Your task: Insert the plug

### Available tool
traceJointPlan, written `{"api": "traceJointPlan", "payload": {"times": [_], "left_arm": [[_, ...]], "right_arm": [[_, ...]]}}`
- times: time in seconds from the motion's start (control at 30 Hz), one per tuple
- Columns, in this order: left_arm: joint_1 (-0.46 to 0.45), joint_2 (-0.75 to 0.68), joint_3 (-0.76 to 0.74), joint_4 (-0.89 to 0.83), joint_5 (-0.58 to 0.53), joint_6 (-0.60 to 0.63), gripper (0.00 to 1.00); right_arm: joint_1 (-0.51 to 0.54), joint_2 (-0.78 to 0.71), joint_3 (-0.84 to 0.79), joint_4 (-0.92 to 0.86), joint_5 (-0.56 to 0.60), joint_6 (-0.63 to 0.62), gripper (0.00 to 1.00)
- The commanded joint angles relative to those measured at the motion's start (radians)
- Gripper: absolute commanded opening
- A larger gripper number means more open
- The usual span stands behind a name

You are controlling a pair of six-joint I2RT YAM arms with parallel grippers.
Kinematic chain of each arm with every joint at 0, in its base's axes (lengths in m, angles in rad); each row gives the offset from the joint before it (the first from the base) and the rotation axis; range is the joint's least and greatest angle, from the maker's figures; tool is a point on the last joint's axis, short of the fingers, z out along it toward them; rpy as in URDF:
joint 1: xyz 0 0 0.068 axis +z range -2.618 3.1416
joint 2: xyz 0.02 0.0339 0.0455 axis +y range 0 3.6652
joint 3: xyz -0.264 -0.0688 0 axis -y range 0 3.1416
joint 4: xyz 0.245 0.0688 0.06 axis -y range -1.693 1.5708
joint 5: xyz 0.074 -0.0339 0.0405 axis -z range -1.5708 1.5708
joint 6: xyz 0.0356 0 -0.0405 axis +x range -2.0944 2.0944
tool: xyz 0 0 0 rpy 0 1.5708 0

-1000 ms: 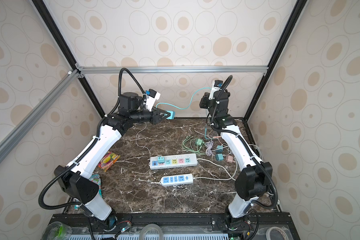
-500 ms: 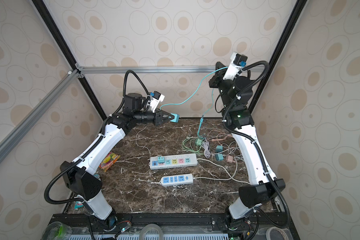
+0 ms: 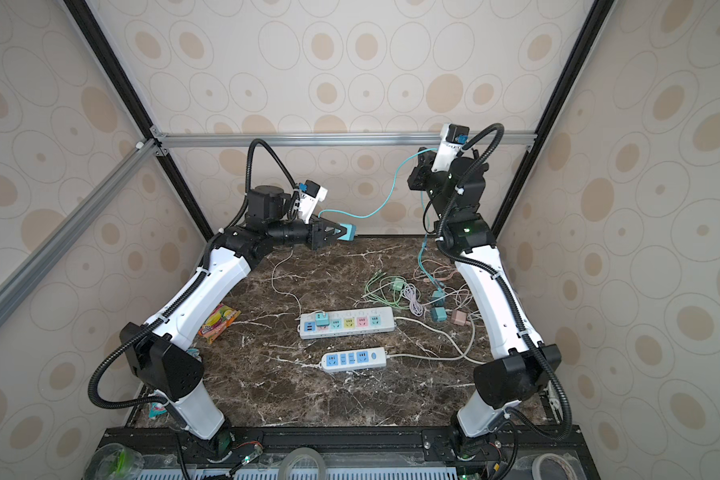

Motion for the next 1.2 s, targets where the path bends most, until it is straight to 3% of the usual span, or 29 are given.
{"api": "traceJointPlan", "payload": {"times": [0.0,0.2,0.3,0.4,0.57,0.67,0.77,0.97,1.03,1.17], "left_arm": [[0.024,-0.039,0.048,0.012,-0.264,0.006,0.0],[0.176,0.082,0.28,0.041,-0.555,-0.05,0.0],[0.205,0.12,0.335,0.113,-0.801,0.012,0.0],[0.224,0.149,0.317,0.175,-0.852,0.07,0.0],[0.231,0.189,0.197,0.145,-0.887,0.067,0.0],[0.239,0.189,0.092,0.136,-0.918,0.051,0.0],[0.251,0.199,0.047,0.097,-0.933,0.019,0.0],[0.293,0.236,0.049,-0.035,-0.875,-0.056,0.0],[0.292,0.237,0.013,-0.057,-0.848,-0.067,0.0],[0.293,0.253,-0.054,-0.112,-0.724,-0.076,0.0]], "right_arm": [[0.021,0.073,0.088,0.038,-0.093,0.045,0.0],[0.114,0.407,0.502,0.028,-0.161,0.09,0.0],[0.148,0.584,0.685,0.066,-0.176,0.113,0.0],[0.167,0.703,0.707,0.149,-0.205,0.128,0.0],[0.183,0.8,0.585,0.097,-0.218,0.137,0.02],[0.184,0.828,0.52,-0.015,-0.26,0.108,0.14],[0.184,0.84,0.5,-0.189,-0.277,0.025,0.37],[0.18,0.689,0.27,-0.387,-0.265,-0.186,0.68],[0.175,0.63,0.195,-0.434,-0.242,-0.23,0.89],[0.171,0.552,0.082,-0.537,-0.237,-0.248,0.92]]}}
